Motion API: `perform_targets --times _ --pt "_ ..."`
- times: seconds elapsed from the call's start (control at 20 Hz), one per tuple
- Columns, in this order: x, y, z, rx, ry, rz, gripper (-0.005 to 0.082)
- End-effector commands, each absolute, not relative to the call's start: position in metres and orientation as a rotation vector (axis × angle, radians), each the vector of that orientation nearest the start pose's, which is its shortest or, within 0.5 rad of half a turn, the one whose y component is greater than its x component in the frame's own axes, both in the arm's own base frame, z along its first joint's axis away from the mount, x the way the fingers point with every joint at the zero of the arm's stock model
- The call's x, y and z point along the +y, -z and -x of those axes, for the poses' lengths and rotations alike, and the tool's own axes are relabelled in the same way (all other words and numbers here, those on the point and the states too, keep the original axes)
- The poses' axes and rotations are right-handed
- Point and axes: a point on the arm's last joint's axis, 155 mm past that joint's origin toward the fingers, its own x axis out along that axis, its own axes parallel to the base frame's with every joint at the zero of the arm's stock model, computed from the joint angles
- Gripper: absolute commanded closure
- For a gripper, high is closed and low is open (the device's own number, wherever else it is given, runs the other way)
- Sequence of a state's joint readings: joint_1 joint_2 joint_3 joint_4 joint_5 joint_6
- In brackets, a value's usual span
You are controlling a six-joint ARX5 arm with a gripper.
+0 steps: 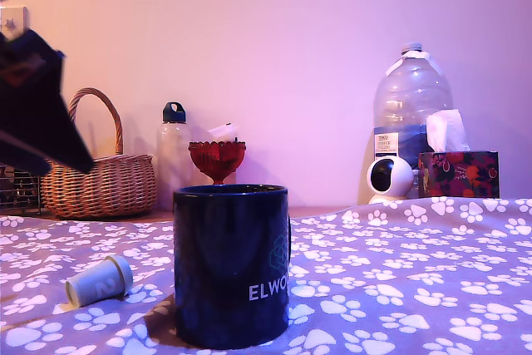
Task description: Pick the coffee capsule and then drop it inside the coffee cup in front of you
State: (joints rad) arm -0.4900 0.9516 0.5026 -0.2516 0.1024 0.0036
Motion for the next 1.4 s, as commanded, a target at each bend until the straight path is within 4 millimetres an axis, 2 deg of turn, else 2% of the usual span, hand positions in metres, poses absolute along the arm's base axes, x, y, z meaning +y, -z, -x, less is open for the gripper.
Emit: perform_targets --times 0.0,0.15,0.5,0.75,1.05,1.35 --pt "-0.161 -0.095 -0.262 0.696 0.571 -0.154 0.0187" --pt "-0.163 -0.090 -0.266 0.663 0.584 -0.168 0.0187" --pt "-0.166 -0.064 -0.256 0.579 0.638 -0.187 0.0187" --pt "-0.158 -0.053 -0.254 0.544 0.642 -0.192 0.0187" --pt "-0.153 -0.054 -0.256 0.488 0.662 -0.187 0.0187" --pt "-0.158 -0.042 -0.254 0.508 0.703 -0.163 0.0187"
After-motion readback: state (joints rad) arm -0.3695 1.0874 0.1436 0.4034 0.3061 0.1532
